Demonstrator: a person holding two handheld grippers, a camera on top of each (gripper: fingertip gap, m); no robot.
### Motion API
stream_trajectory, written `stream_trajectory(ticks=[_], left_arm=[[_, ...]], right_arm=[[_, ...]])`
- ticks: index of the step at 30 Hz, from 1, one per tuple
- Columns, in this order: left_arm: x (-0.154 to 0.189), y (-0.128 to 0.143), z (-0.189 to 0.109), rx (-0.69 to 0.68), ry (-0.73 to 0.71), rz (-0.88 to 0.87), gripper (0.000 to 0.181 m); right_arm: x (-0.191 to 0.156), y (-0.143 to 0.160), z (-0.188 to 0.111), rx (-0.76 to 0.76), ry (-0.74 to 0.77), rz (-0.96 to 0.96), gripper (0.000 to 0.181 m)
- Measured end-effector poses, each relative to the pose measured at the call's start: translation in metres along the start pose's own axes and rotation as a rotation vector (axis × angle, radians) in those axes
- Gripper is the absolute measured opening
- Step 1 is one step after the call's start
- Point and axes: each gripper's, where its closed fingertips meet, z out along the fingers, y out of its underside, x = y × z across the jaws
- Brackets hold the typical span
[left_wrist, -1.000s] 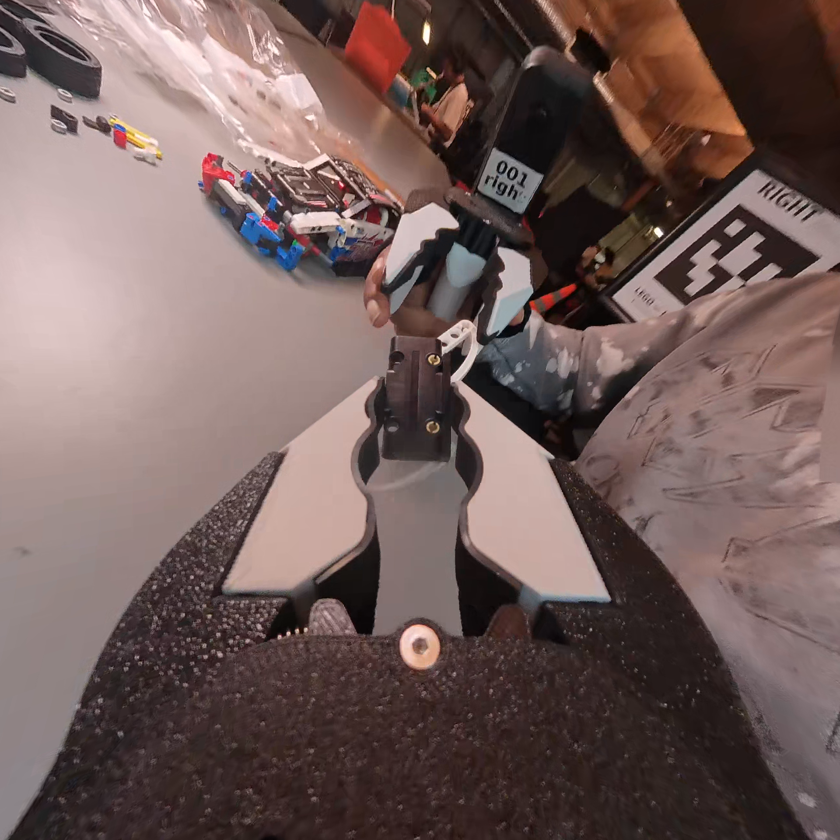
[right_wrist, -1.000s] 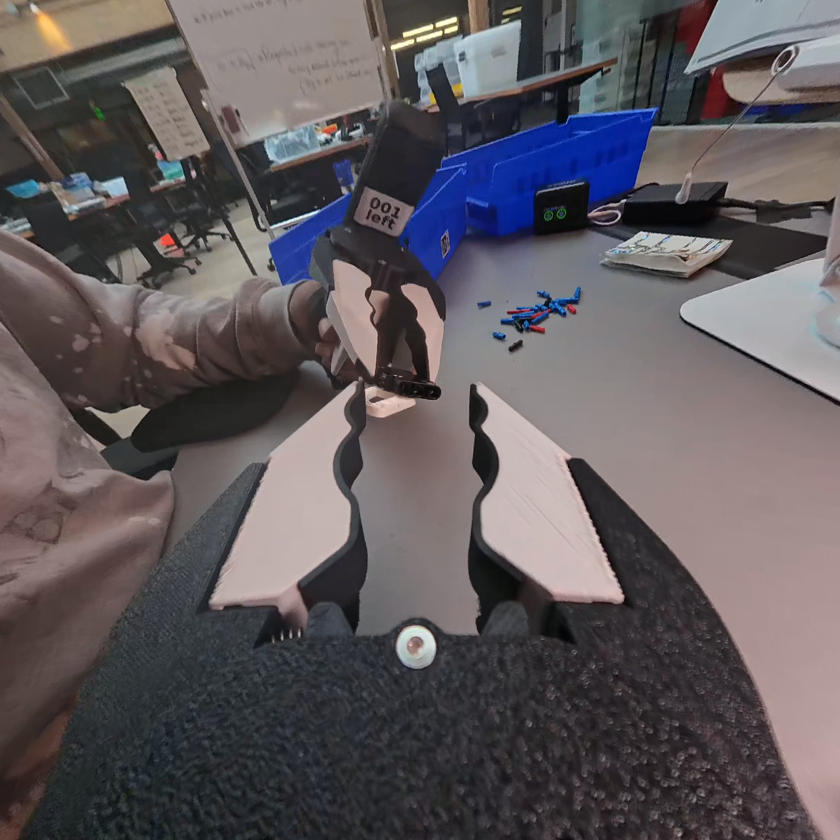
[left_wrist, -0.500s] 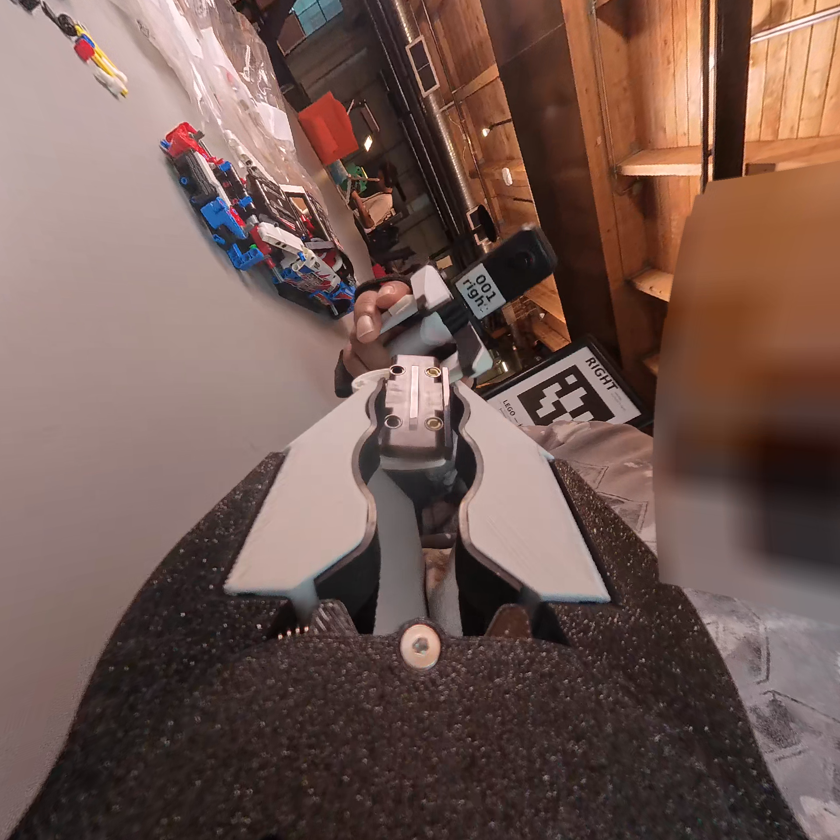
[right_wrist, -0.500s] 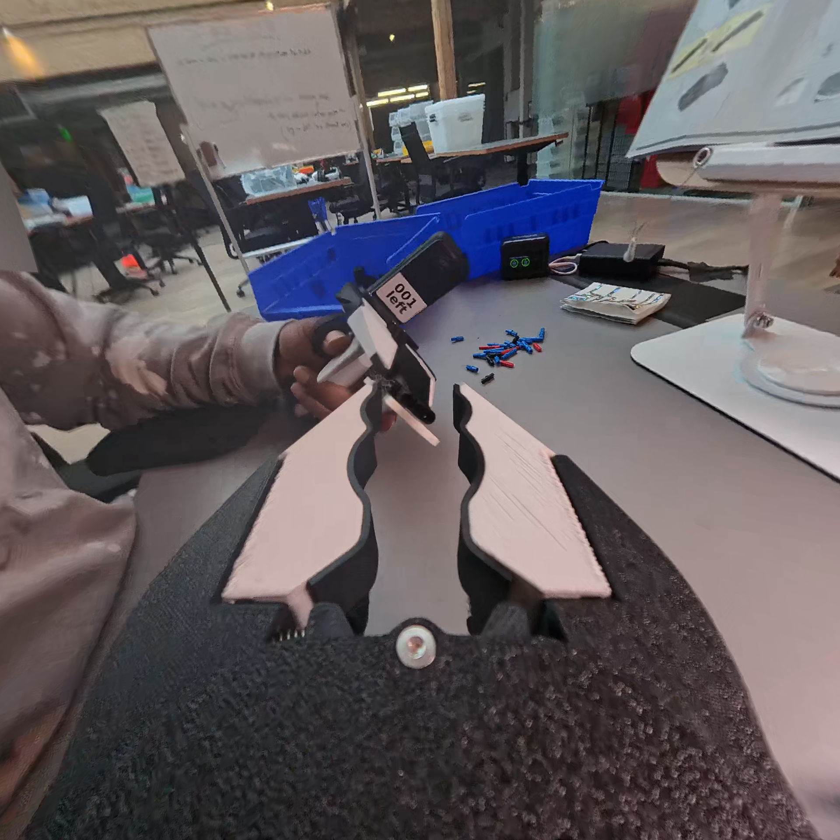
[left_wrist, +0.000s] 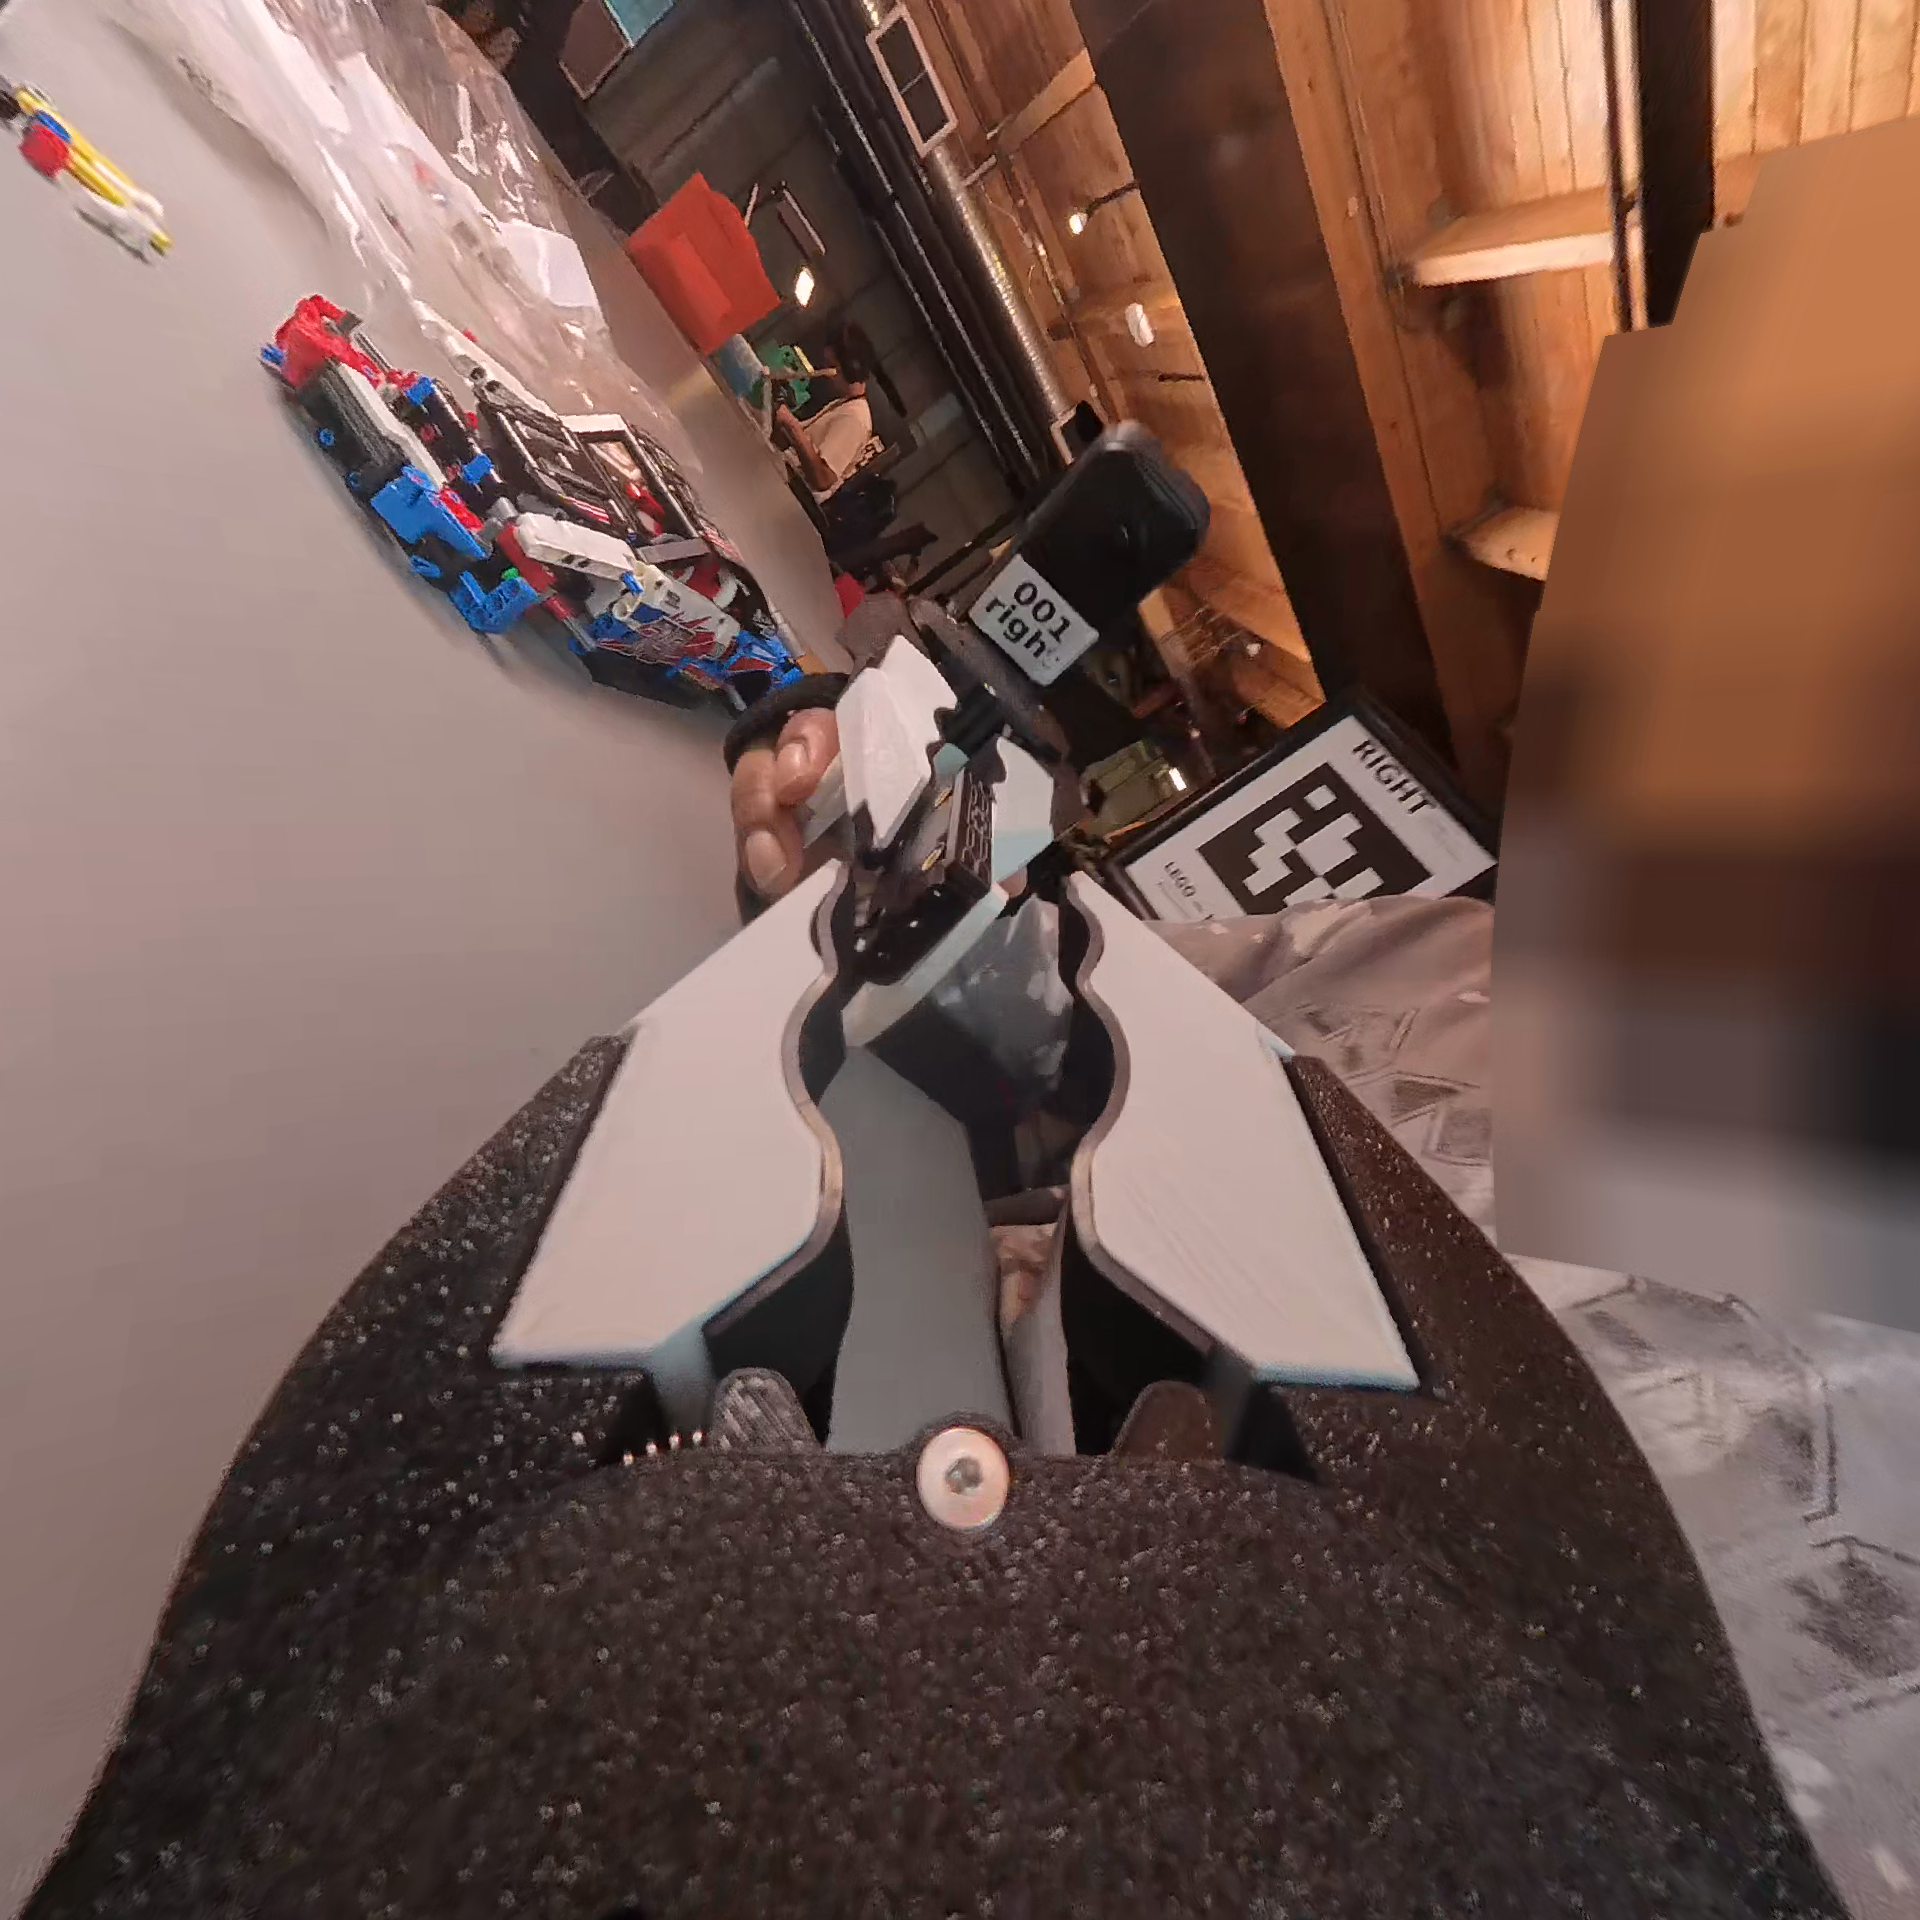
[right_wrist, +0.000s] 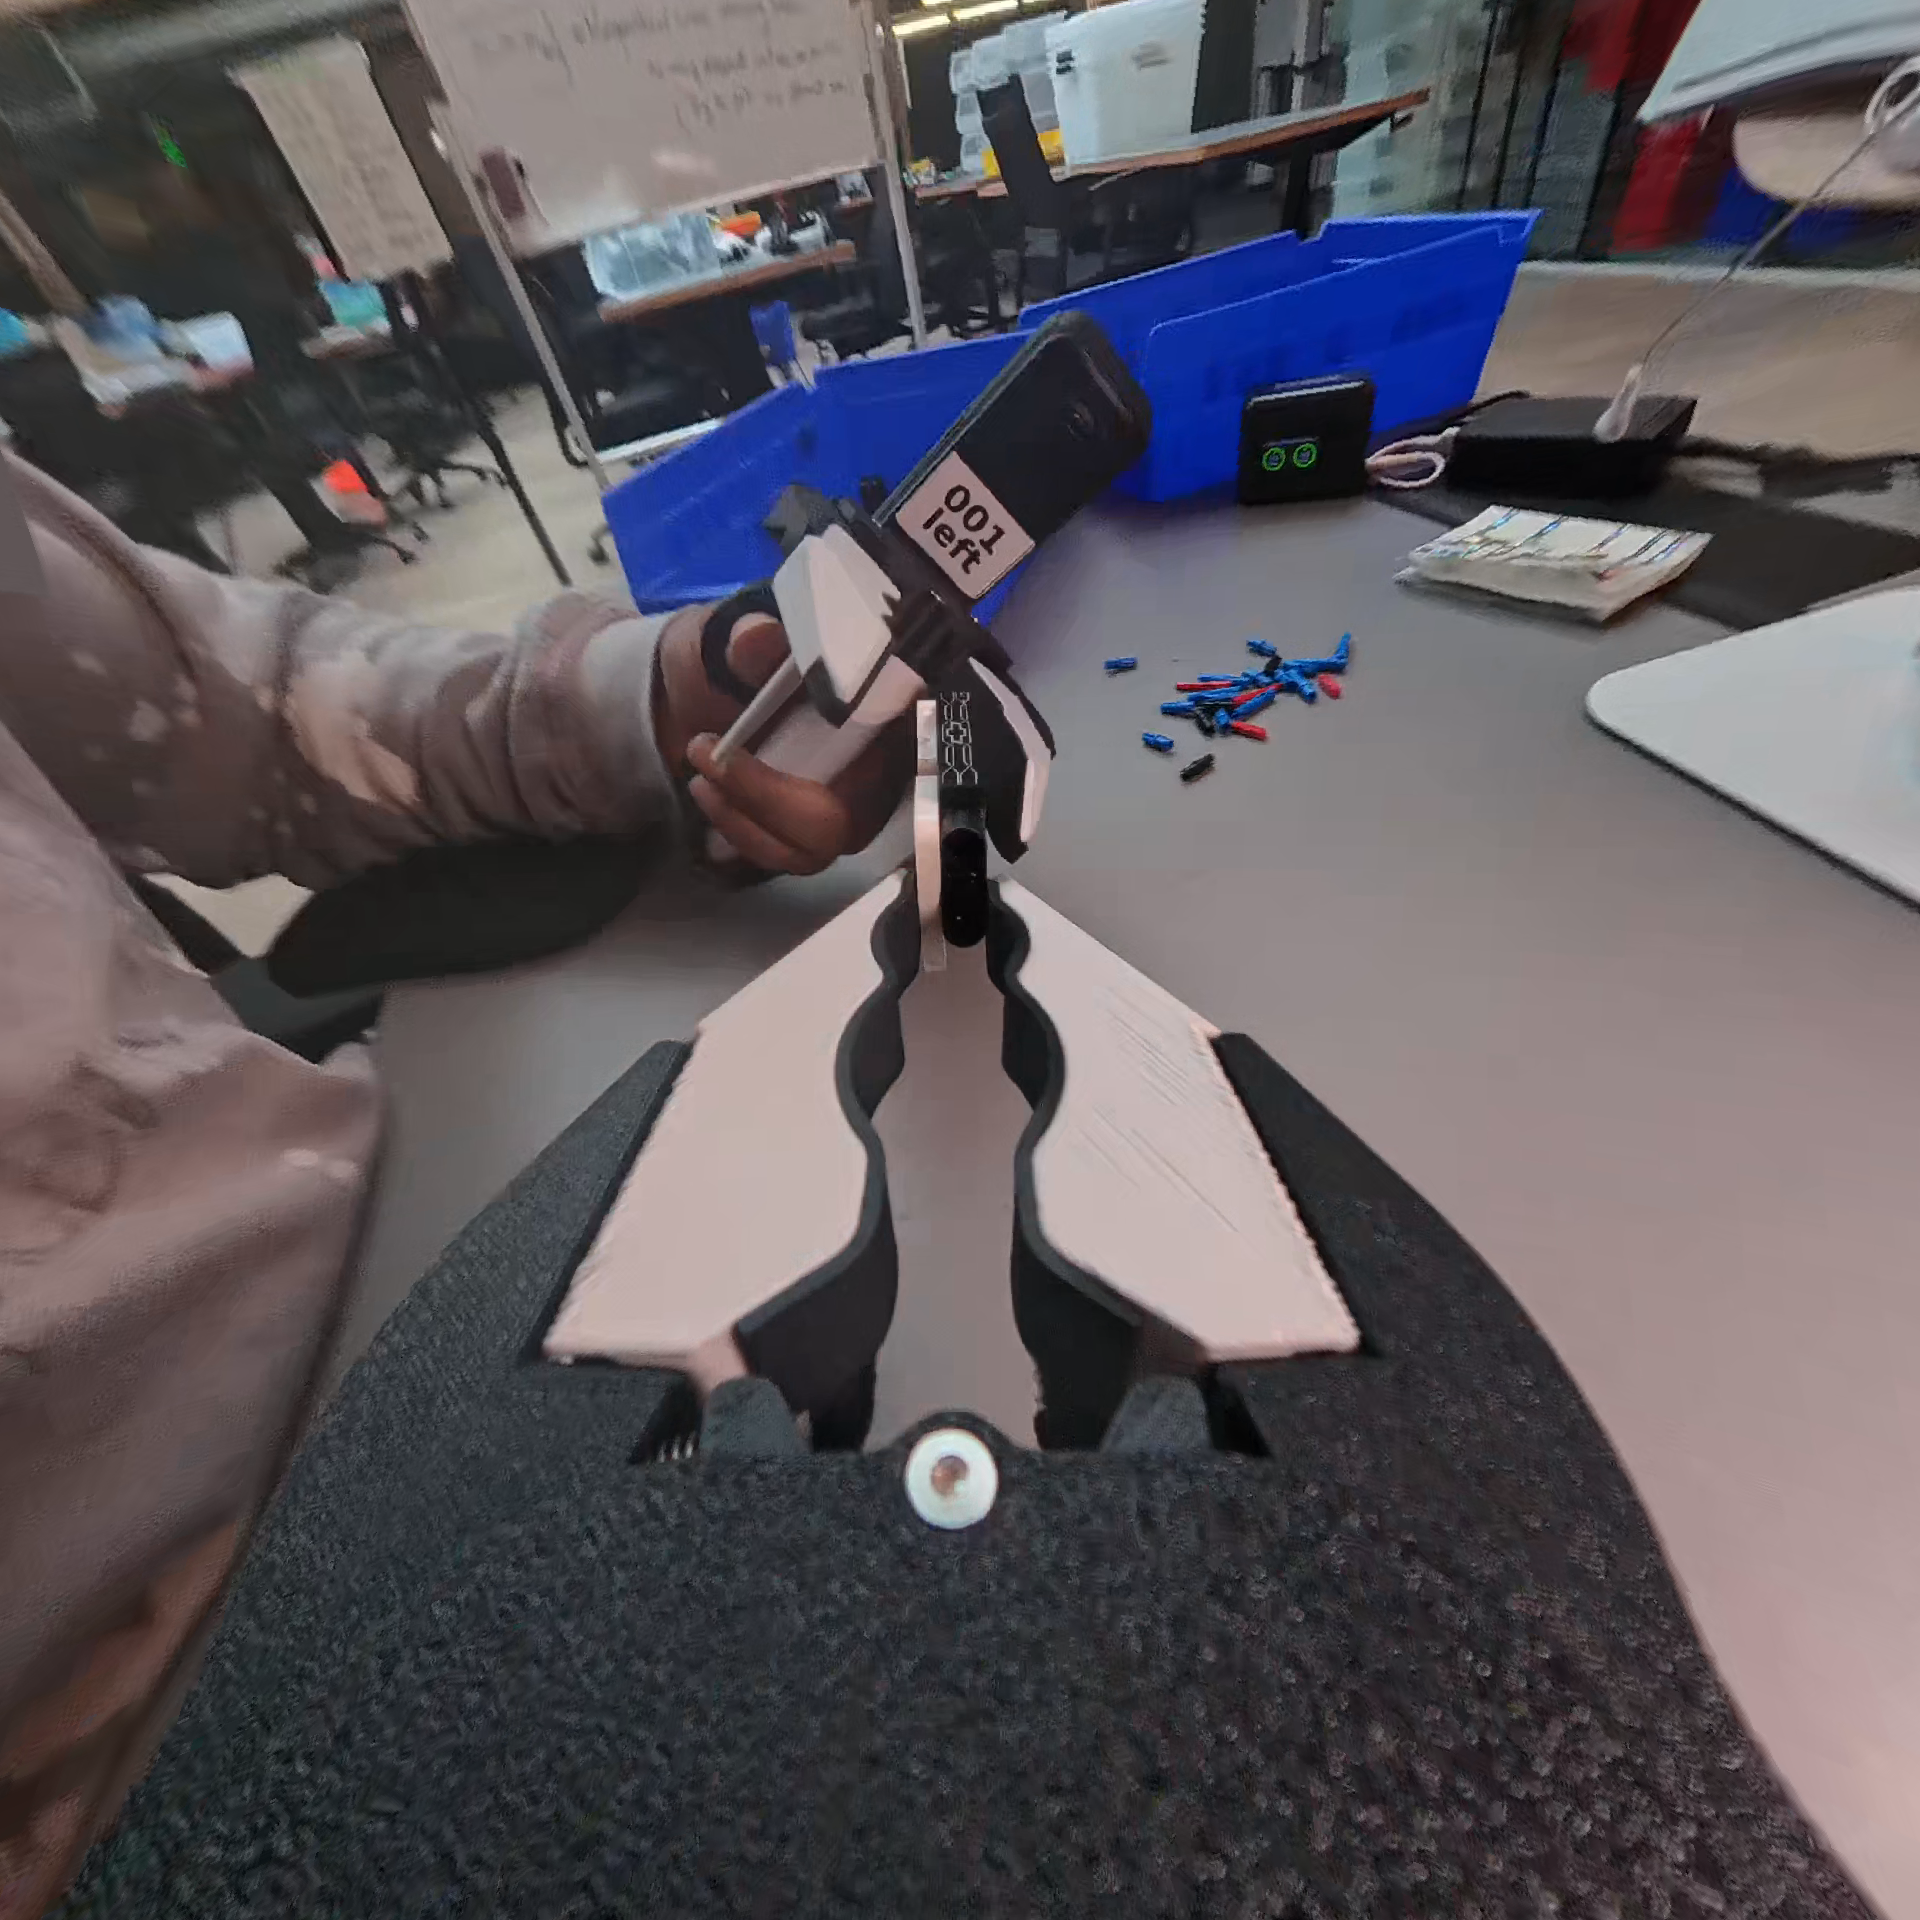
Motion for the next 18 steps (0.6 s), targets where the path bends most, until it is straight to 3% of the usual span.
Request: stream_trajectory(ticks=[1, 6, 9, 13, 15, 18], left_arm=[[-0.002, 0.001, 0.0, -0.011, -0.03, 0.04, 0.034], [-0.01, 0.009, 0.005, -0.063, -0.132, 0.15, 0.013], [-0.023, 0.002, 0.003, -0.018, -0.227, 0.14, 0.009], [-0.04, 0.0, -0.003, 0.027, -0.292, 0.063, 0.009], [-0.044, -0.002, -0.004, 0.047, -0.311, 0.042, 0.009], [-0.046, 0.001, -0.002, 0.036, -0.313, 0.021, 0.009]], right_arm=[[-0.001, -0.001, -0.001, 0.011, -0.041, 0.077, 0.01], [-0.004, 0.002, 0.001, 0.019, -0.152, 0.328, 0.01], [0.014, 0.005, 0.003, 0.017, -0.056, 0.383, 0.015], [0.049, 0.004, -0.009, 0.039, 0.198, 0.259, 0.011], [0.048, 0.0, -0.011, 0.022, 0.237, 0.132, 0.013], [0.04, 0.005, -0.003, -0.05, 0.285, -0.065, 0.034]])
